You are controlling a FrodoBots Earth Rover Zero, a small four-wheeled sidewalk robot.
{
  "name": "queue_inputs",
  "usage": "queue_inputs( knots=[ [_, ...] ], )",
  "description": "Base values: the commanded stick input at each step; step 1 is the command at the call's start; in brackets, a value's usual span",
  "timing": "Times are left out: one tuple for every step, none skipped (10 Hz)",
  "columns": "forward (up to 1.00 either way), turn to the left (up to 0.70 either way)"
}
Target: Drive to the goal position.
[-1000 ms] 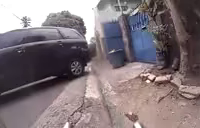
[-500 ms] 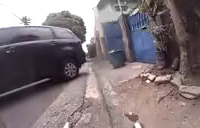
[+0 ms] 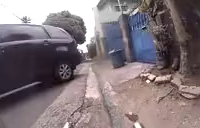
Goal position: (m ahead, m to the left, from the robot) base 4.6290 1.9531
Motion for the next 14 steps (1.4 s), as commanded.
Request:
queue_inputs(
  knots=[
    [0.04,0.0],
    [0.04,0.0],
    [0.04,0.0],
    [0.04,0.0],
    [0.04,0.0],
    [0.04,0.0],
    [0.04,0.0],
    [0.04,0.0],
    [0.05,0.0],
    [0.04,0.0],
    [0.04,0.0],
    [0.04,0.0],
    [0.04,0.0],
    [0.05,0.0]
  ],
)
